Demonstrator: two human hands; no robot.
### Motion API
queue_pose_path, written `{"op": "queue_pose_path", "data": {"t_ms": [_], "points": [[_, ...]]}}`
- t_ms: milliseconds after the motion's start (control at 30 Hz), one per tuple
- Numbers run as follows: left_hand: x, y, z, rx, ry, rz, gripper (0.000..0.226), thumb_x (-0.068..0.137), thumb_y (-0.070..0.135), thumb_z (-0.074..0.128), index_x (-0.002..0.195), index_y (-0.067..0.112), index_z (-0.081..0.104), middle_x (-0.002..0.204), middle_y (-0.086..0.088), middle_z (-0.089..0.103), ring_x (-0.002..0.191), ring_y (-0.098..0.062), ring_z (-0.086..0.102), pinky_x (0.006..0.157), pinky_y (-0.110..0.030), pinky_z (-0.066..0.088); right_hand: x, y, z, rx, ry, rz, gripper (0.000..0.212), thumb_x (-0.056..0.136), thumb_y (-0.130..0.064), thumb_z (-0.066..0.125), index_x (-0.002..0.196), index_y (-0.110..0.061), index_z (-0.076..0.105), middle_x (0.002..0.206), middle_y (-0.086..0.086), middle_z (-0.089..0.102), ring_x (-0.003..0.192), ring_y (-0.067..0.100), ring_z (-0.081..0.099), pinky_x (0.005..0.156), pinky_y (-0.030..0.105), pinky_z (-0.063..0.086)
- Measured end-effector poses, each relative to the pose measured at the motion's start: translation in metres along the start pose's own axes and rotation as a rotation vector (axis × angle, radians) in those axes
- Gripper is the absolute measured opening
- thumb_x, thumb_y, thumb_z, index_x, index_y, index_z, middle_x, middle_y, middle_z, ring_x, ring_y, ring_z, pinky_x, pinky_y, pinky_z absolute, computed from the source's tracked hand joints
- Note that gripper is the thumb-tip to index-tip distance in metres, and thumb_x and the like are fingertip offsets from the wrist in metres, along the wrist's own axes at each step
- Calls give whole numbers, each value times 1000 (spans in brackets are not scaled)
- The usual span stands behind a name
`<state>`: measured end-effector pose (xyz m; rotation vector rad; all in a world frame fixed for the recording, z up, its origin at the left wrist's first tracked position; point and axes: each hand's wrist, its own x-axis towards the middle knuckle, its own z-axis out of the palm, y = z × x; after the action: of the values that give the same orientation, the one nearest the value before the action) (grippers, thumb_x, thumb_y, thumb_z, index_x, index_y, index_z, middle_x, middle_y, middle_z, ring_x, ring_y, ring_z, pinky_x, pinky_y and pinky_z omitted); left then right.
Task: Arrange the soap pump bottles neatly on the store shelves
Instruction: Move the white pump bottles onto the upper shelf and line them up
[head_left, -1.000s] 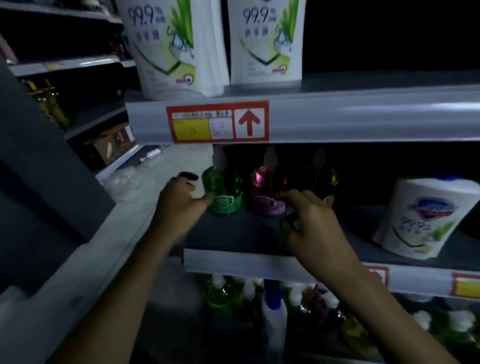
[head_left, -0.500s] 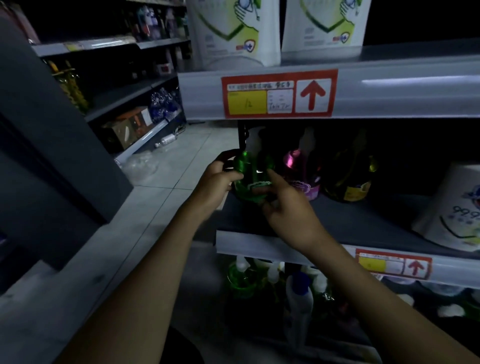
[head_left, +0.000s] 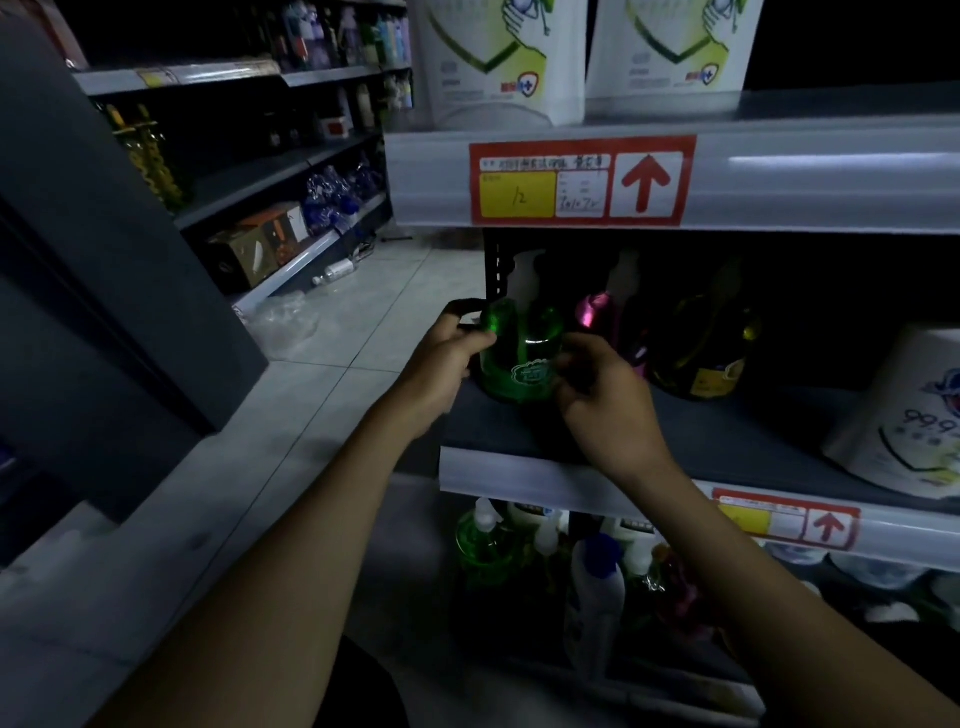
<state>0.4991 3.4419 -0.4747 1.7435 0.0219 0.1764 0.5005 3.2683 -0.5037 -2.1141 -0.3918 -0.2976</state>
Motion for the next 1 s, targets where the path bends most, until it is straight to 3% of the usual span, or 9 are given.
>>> {"op": "queue_pose_path", "data": {"t_ms": [100, 200, 267, 333, 433, 567, 667, 833, 1000], "points": [[-5, -2, 1, -6, -13, 18, 37, 97, 8, 46, 132, 18, 44, 95, 5, 58, 78, 9, 59, 64, -8, 47, 2, -3, 3, -68, 12, -85, 46, 80, 7, 53, 123, -8, 56, 117, 12, 62, 110, 27, 57, 81, 19, 42], [-9, 0, 3, -6, -18, 6, 35, 98, 13, 46, 132, 20, 44, 99, 6, 57, 88, 4, 57, 70, -18, 49, -5, -6, 3, 22, -30, -41, 56, 82, 8, 51, 134, -14, 51, 126, 3, 63, 117, 16, 57, 94, 18, 45], [-11, 3, 2, -40, -8, 3, 28, 99, 12, 43, 126, 17, 48, 97, 7, 58, 80, 7, 60, 65, -16, 49, -9, -7, 0, 74, -4, -10, 50, 86, 3, 54, 131, -20, 54, 119, -6, 66, 110, 6, 60, 94, 21, 51], [-13, 4, -3, -43, -34, 0, 20, 99, 11, 41, 112, 17, 54, 94, 7, 61, 75, 9, 62, 67, -18, 47, -12, -9, -2, 98, 11, -12, 44, 88, -2, 59, 128, -21, 56, 110, -12, 65, 103, 3, 61, 82, 7, 49], [-20, 1, -12, 6, -113, -28, 23, 97, 21, 45, 114, 33, 55, 111, 5, 63, 104, -5, 60, 87, -28, 46, -11, -11, -1, 107, -37, -13, 52, 87, -11, 68, 136, -16, 51, 119, -12, 59, 110, -1, 53, 82, -5, 38], [-33, -5, -18, 2, -105, -85, 34, 82, 40, 51, 114, 30, 55, 126, -5, 57, 120, -18, 54, 107, -44, 38, -12, -6, 0, 134, -136, -3, 57, 85, -12, 70, 138, -18, 51, 125, -7, 64, 118, 5, 57, 97, 17, 45], [-41, -9, -19, 23, -95, -81, 26, 85, 38, 51, 108, 27, 55, 110, -1, 59, 115, -20, 56, 103, -39, 41, -16, -8, 0, 111, -114, -18, 58, 83, -12, 72, 137, -17, 51, 122, -7, 64, 115, 3, 57, 94, 12, 43], [-55, -12, -26, 55, -53, -36, 5, 97, 22, 48, 102, 22, 47, 101, -1, 58, 100, -14, 58, 85, -29, 43, -20, -12, 4, 108, -198, -45, 56, 86, -8, 67, 138, -16, 47, 126, -1, 64, 118, 10, 58, 101, 24, 46], [-63, -11, -26, 120, -25, -37, 5, 99, 22, 46, 103, 24, 44, 104, 1, 59, 102, -10, 58, 89, -33, 44, -23, -15, 4, 100, -263, -62, 58, 90, -4, 60, 142, -16, 39, 134, 3, 58, 125, 18, 54, 106, 37, 44]]}}
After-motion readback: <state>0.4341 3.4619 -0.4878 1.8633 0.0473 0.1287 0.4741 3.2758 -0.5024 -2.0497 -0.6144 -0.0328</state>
